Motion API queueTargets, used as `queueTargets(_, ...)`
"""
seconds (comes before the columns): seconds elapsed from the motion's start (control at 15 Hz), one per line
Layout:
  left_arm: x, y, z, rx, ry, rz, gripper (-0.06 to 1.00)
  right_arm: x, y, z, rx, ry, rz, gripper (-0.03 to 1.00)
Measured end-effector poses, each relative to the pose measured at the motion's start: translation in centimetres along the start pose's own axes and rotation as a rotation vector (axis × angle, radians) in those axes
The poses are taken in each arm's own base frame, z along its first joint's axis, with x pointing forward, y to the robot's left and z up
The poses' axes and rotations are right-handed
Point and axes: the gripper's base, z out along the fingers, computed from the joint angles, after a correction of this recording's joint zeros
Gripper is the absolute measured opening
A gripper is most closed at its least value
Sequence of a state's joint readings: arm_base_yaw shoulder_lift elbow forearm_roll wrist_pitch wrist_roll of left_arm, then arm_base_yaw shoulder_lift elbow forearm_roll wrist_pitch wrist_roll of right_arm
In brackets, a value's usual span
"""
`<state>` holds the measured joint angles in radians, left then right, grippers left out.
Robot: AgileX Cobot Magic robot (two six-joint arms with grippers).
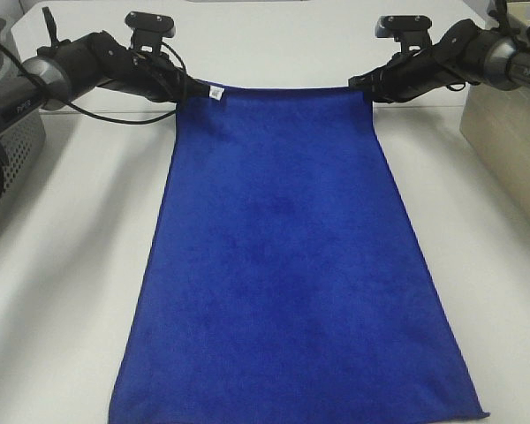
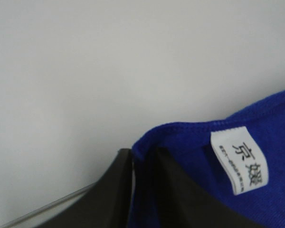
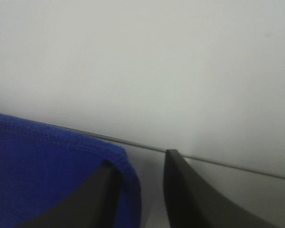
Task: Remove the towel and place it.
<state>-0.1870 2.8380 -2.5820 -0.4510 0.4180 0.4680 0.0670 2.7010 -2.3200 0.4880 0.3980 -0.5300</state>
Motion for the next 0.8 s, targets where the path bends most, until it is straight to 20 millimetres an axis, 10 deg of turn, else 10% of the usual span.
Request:
queueTargets(0.27, 0.2, 0.1, 0.0, 0.005, 0.019, -0.046, 0.63, 0.6, 0.5, -0.2, -0.055, 0.073, 0.017, 0.57)
queueTargets(0.8, -4.0, -1.2, -5.6, 0.077, 0.288, -0.042, 0.66, -2.5, 2.3, -6.7, -0.179, 0.308, -0.093, 0.59)
